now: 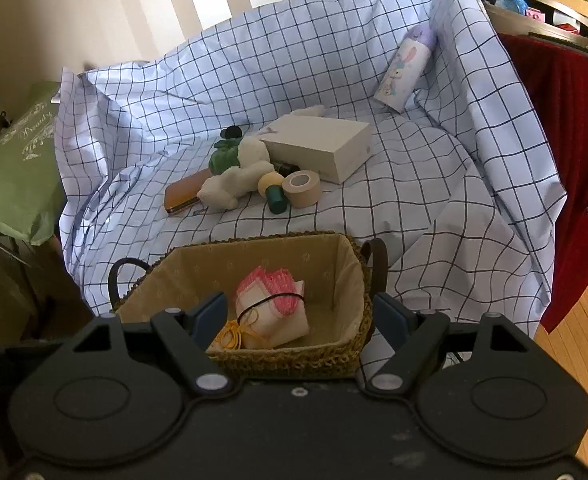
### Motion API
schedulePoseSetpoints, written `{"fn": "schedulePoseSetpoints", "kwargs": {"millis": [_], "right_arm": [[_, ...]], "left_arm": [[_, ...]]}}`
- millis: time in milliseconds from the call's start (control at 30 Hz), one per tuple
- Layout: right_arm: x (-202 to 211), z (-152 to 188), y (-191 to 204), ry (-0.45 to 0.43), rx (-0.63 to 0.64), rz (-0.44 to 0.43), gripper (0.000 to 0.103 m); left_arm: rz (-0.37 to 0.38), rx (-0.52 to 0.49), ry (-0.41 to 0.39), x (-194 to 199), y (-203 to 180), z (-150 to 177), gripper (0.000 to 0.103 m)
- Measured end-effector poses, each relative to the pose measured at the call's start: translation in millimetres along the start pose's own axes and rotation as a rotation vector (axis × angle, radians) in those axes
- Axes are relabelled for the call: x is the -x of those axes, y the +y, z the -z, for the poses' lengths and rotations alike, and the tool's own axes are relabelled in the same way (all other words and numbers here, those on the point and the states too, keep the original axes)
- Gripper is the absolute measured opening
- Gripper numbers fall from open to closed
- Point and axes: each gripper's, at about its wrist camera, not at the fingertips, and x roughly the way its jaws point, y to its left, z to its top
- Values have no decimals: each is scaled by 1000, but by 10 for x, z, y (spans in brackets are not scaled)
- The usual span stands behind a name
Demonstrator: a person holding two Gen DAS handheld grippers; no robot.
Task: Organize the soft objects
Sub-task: 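Withdraw both tools from basket toward remaining items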
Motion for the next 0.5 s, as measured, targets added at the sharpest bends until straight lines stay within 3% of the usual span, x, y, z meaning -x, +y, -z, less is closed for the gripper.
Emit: {"fn": "schedulePoseSetpoints", "kwargs": {"millis": [200, 267, 500], "right_arm": [[-78, -26, 2, 13, 13, 13, 82], [-112, -49, -5, 20, 14, 18, 82], [-274, -223, -21, 38, 13, 29, 84]], "left_arm": [[-11, -1, 4, -34, 8, -30, 80], [-16, 1, 8, -55, 19, -56, 90], [-37, -8, -2, -80, 61, -219, 90]]}}
